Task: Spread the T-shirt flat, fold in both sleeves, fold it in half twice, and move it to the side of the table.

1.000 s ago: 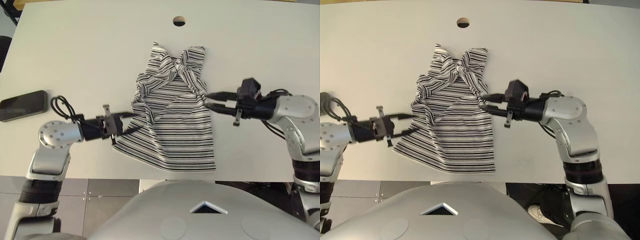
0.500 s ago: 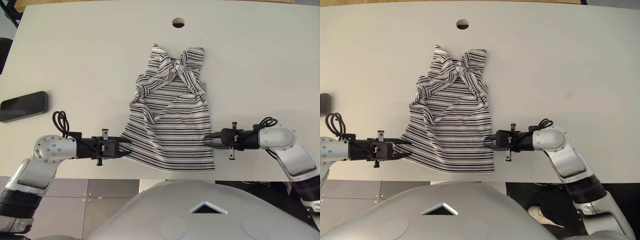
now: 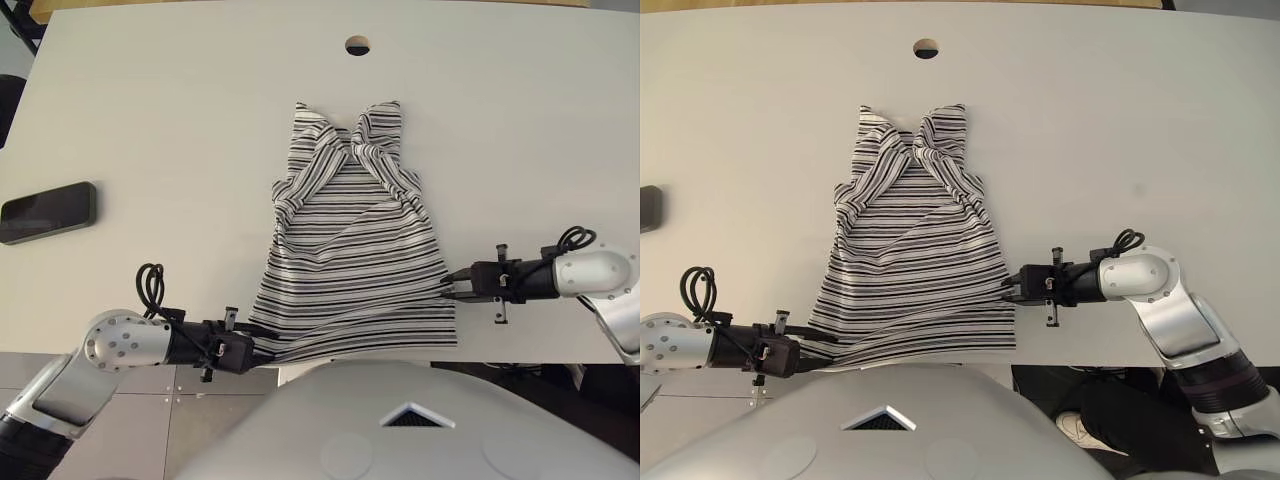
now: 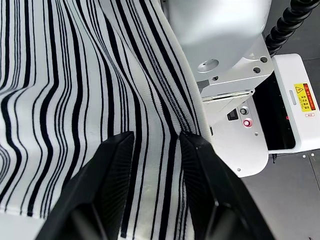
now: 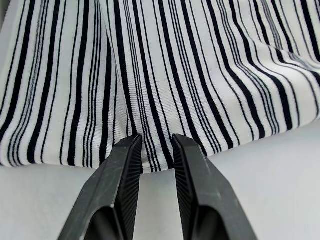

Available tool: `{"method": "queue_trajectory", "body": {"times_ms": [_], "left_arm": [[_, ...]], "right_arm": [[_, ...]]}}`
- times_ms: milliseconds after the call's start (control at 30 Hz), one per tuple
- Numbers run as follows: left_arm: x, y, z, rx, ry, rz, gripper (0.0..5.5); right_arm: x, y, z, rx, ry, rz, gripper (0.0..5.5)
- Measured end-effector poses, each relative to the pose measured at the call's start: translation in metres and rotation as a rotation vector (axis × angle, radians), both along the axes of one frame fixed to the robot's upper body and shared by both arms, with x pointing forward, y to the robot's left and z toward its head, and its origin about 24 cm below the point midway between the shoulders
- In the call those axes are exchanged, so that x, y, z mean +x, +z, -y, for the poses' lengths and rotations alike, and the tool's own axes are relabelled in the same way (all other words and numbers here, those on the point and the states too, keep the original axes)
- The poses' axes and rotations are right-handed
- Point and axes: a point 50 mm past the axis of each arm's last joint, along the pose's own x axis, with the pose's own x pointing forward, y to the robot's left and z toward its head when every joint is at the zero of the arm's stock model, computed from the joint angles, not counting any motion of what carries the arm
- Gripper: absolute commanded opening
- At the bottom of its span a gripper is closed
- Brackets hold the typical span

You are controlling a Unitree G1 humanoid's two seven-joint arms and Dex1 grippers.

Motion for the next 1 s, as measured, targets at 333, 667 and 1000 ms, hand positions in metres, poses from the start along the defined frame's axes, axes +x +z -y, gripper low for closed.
{"method": "queue_trajectory", "body": {"times_ms": [333,667,1000], "left_arm": [[0.057,0.06,-0.01,-0.265,0.275,0.12,1.74],[0.049,0.069,-0.035,-0.144,0.198,0.099,1.98],[0.06,0.041,-0.076,0.205,-0.262,0.57,3.01]], "right_arm": [[-0.002,0.035,0.005,0.186,-0.089,-0.1,1.13],[0.014,0.048,0.032,0.163,-0.098,0.168,1.42],[-0.028,0.013,0.049,0.061,0.215,0.381,2.76]]}}
